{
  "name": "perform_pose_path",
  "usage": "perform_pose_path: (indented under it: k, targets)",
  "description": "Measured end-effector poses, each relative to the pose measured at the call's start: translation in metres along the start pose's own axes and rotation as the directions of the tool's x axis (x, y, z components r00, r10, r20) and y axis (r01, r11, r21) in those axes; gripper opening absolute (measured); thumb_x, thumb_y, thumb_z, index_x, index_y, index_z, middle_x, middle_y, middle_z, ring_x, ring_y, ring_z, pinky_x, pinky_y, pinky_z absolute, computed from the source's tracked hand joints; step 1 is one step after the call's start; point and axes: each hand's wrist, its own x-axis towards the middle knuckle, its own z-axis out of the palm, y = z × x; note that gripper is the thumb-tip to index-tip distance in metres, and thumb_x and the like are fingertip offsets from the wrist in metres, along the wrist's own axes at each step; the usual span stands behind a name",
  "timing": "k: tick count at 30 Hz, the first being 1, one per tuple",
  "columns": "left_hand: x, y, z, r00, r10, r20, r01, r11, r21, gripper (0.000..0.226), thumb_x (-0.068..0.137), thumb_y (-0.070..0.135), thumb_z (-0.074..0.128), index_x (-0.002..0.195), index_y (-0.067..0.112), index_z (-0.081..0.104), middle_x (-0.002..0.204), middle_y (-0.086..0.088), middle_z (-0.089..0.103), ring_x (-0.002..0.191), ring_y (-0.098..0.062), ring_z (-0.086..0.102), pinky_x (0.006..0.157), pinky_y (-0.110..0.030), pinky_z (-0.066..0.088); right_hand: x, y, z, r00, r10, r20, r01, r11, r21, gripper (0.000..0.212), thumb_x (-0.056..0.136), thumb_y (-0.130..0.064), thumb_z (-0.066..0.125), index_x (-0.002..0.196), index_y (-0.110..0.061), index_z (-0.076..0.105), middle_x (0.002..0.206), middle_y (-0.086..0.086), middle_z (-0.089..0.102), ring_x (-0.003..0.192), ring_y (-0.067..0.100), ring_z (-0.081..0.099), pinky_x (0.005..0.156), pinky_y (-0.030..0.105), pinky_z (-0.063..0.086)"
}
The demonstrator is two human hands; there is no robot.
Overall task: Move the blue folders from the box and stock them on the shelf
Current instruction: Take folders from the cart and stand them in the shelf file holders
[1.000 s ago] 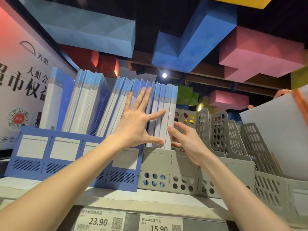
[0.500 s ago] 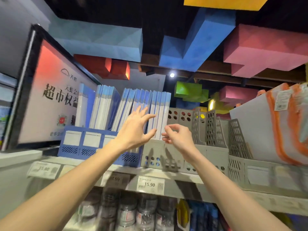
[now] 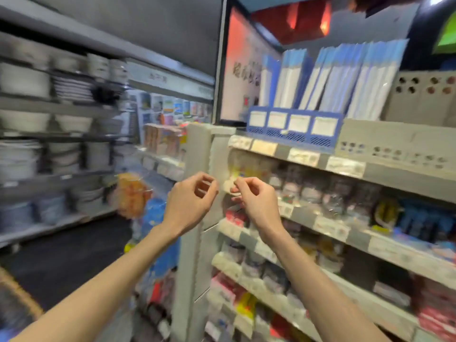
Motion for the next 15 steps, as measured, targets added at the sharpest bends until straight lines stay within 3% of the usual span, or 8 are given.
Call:
perform_pose_path:
  k: [2,5,7,9,11,15]
  targets:
    - [-0.041,-0.035,-0.035,0.995,-0.102,-0.010,0.103,0.993,0.064,0.030,0.085,0.060,0.054,0.087,0.033,0.066,0.074,0.013,0.074,0.065,-0.005,0.071,0.068,-0.041,0.060,-0.028,0.017,0.043,0.995,0.057,0.079,-0.058,0.998,0.009,0.019,0.097,-0.021,0.061,0.084,-0.012,0.071,0.081,0.005,0.075,0.065,0.016,0.068,0.063,0.028,0.052]
    - [-0.104,-0.080,-0.092,0.964,-0.259,-0.053,0.265,0.948,0.179,0.027,0.084,0.062,0.052,0.087,0.038,0.065,0.074,0.018,0.073,0.064,-0.002,0.070,0.070,-0.039,0.059,-0.073,0.047,0.113,0.962,0.131,0.240,-0.139,0.990,0.018,0.016,0.097,-0.017,0.061,0.090,-0.007,0.071,0.085,0.008,0.075,0.069,0.012,0.068,0.056,0.018,0.049]
    - [-0.144,-0.105,-0.128,0.927,-0.362,-0.098,0.375,0.903,0.210,0.029,0.084,0.061,0.052,0.087,0.035,0.066,0.073,0.017,0.073,0.065,-0.003,0.070,0.072,-0.039,0.059,-0.102,0.064,0.159,0.930,0.150,0.336,-0.148,0.988,-0.029,0.016,0.096,-0.021,0.062,0.089,-0.011,0.073,0.084,0.002,0.076,0.071,0.010,0.070,0.060,0.024,0.054]
    - [-0.176,-0.128,-0.158,0.885,-0.447,-0.132,0.466,0.858,0.215,0.029,0.084,0.060,0.053,0.087,0.035,0.066,0.073,0.018,0.073,0.067,-0.005,0.070,0.074,-0.039,0.059,-0.128,0.074,0.200,0.895,0.183,0.406,-0.183,0.982,-0.040,0.016,0.096,-0.021,0.062,0.089,-0.011,0.073,0.081,-0.002,0.074,0.065,0.002,0.067,0.059,0.019,0.052]
    - [-0.202,-0.146,-0.185,0.843,-0.507,-0.178,0.537,0.810,0.236,0.029,0.086,0.059,0.053,0.085,0.033,0.066,0.073,0.019,0.073,0.068,-0.002,0.070,0.075,-0.039,0.058,-0.149,0.086,0.239,0.857,0.217,0.467,-0.224,0.974,-0.040,0.015,0.096,-0.022,0.062,0.091,-0.012,0.072,0.083,0.000,0.075,0.065,0.006,0.068,0.058,0.017,0.050]
    - [-0.250,-0.198,-0.240,0.761,-0.597,-0.254,0.648,0.718,0.254,0.027,0.087,0.056,0.054,0.084,0.032,0.066,0.074,0.020,0.073,0.070,0.002,0.069,0.077,-0.038,0.058,-0.191,0.111,0.328,0.761,0.247,0.600,-0.230,0.967,-0.107,0.023,0.090,-0.042,0.060,0.090,-0.022,0.072,0.083,-0.004,0.075,0.079,0.016,0.072,0.076,0.042,0.058]
